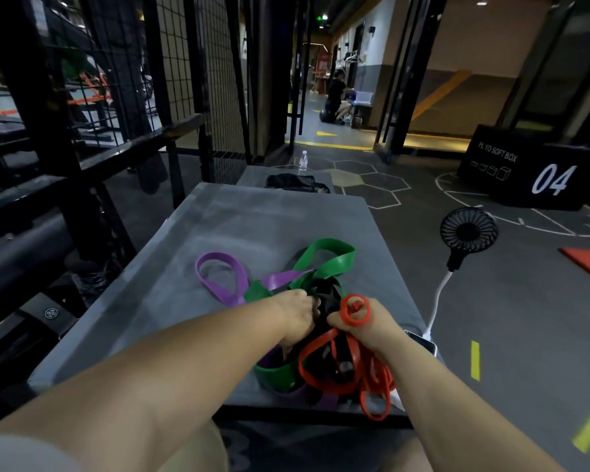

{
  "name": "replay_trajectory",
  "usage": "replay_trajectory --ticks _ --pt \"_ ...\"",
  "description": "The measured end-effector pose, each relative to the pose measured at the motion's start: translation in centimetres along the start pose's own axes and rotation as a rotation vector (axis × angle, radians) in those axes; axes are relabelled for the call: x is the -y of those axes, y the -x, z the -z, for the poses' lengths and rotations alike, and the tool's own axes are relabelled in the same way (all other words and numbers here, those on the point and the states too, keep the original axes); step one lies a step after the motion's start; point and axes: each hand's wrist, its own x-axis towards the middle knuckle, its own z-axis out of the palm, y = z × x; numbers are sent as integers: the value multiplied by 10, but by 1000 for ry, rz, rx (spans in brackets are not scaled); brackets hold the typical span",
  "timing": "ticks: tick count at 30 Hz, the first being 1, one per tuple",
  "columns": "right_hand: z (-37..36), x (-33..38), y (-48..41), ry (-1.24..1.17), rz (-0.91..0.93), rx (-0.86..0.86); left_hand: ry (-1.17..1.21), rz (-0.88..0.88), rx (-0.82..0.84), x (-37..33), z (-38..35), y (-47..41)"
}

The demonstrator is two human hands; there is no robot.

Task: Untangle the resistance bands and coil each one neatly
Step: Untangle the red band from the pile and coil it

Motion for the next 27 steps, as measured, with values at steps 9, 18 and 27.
replay_trajectory --ticks 9,18,27 --pt "26 23 -15 -195 -68 -63 618 367 -243 56 22 41" --pt "61 82 -44 -202 72 -146 819 828 -590 141 54 96" --pt "106 139 -65 -326 166 -382 1071 1171 -816 208 80 130"
